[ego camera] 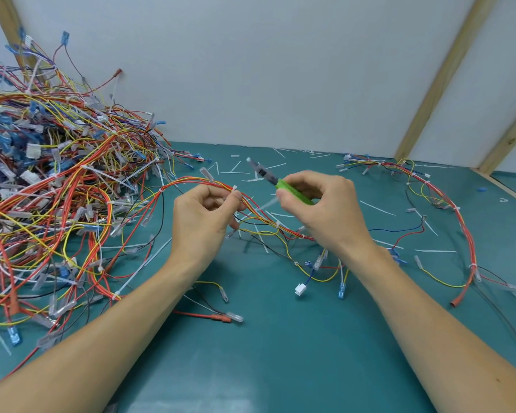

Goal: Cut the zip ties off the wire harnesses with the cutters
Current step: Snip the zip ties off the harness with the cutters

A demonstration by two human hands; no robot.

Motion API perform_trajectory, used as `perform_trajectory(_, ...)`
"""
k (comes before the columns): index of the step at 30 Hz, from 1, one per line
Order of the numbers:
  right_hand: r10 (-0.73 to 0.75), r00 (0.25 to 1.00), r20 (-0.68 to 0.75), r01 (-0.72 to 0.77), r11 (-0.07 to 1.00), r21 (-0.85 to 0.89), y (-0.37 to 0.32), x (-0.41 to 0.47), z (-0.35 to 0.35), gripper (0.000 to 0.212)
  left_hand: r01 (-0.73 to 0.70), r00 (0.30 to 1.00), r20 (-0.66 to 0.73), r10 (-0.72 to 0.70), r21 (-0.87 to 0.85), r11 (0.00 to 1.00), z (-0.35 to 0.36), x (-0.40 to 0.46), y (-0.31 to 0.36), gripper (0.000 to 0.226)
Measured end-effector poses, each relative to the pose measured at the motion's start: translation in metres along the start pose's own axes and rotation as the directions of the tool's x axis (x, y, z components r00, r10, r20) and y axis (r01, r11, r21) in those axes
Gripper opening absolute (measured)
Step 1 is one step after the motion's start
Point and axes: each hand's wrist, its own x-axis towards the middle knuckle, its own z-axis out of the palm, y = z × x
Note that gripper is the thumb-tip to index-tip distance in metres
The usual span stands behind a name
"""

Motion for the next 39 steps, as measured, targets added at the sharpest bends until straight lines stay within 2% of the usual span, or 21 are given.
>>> perform_trajectory(3,0.11,0.994,0.009,-0.11,0.98,0.164,-0.004,0.002,0.002,0.027,0.036,0.999,0.036,-0.034,-0.032,0.999,0.0,0.001,0.0,0.015)
perform_trajectory(8,0.127,0.976,0.177,-0.148,0.983,0.111,-0.002,-0.006,0.016,0.033,0.063,0.985,0.162,-0.052,-0.067,0.996,0.005,-0.004,0.002,0.013)
perform_trajectory(12,0.132,0.972,0.192,-0.163,0.975,0.153,-0.002,-0.006,0.017,0.032,0.058,0.966,0.257,-0.033,-0.089,0.994,0.008,-0.009,0.005,0.007)
perform_trajectory(14,0.15,0.974,0.168,-0.181,0.966,0.184,-0.001,-0.002,0.012,0.03,0.069,0.963,0.265,-0.037,-0.113,0.991,0.007,-0.008,0.008,0.013)
perform_trajectory(17,0.169,0.981,0.097,-0.184,0.967,0.174,0.008,0.005,0.003,0.028,0.211,0.97,0.171,-0.176,-0.213,0.954,0.003,-0.002,0.012,0.024)
perform_trajectory(20,0.161,0.985,0.06,-0.169,0.972,0.161,0.016,0.011,-0.006,0.031,0.373,0.928,0.167,-0.333,-0.381,0.846,-0.01,0.01,0.012,0.035)
perform_trajectory(22,0.156,0.986,0.06,-0.163,0.977,0.137,0.02,0.012,-0.009,0.033,0.421,0.906,0.172,-0.386,-0.45,0.787,-0.02,0.016,0.01,0.034)
perform_trajectory(23,0.154,0.986,0.064,-0.162,0.979,0.127,0.022,0.012,-0.011,0.033,0.406,0.912,0.138,-0.387,-0.457,0.792,-0.023,0.018,0.01,0.029)
perform_trajectory(24,0.152,0.986,0.074,-0.161,0.979,0.124,0.024,0.013,-0.012,0.033,0.344,0.934,0.062,-0.351,-0.416,0.842,-0.024,0.02,0.01,0.021)
perform_trajectory(26,0.141,0.984,0.113,-0.156,0.978,0.135,0.028,0.013,-0.015,0.032,0.081,0.985,-0.136,-0.102,-0.151,0.985,-0.027,0.023,0.009,0.01)
perform_trajectory(27,0.13,0.982,0.139,-0.151,0.977,0.149,0.028,0.014,-0.017,0.031,-0.056,0.98,-0.191,0.053,-0.008,0.998,-0.027,0.025,0.007,0.013)
perform_trajectory(29,0.103,0.977,0.185,-0.137,0.973,0.184,0.027,0.013,-0.02,0.03,-0.171,0.964,-0.173,0.203,0.187,0.967,-0.027,0.024,0.004,0.021)
perform_trajectory(31,0.087,0.972,0.219,-0.137,0.965,0.223,0.024,0.013,-0.022,0.028,-0.15,0.978,-0.079,0.192,0.369,0.917,-0.027,0.023,-0.002,0.033)
perform_trajectory(34,0.073,0.961,0.268,-0.145,0.955,0.259,0.023,0.014,-0.025,0.033,-0.127,0.992,0.085,0.095,0.646,0.753,-0.027,0.021,-0.014,0.05)
perform_trajectory(36,0.074,0.952,0.296,-0.159,0.948,0.275,0.022,0.014,-0.026,0.032,-0.133,0.989,0.139,0.049,0.698,0.703,-0.026,0.02,-0.015,0.058)
perform_trajectory(39,0.077,0.911,0.406,-0.216,0.926,0.31,0.019,0.014,-0.031,0.033,-0.15,0.98,0.197,0.014,0.694,0.704,-0.028,0.021,-0.013,0.063)
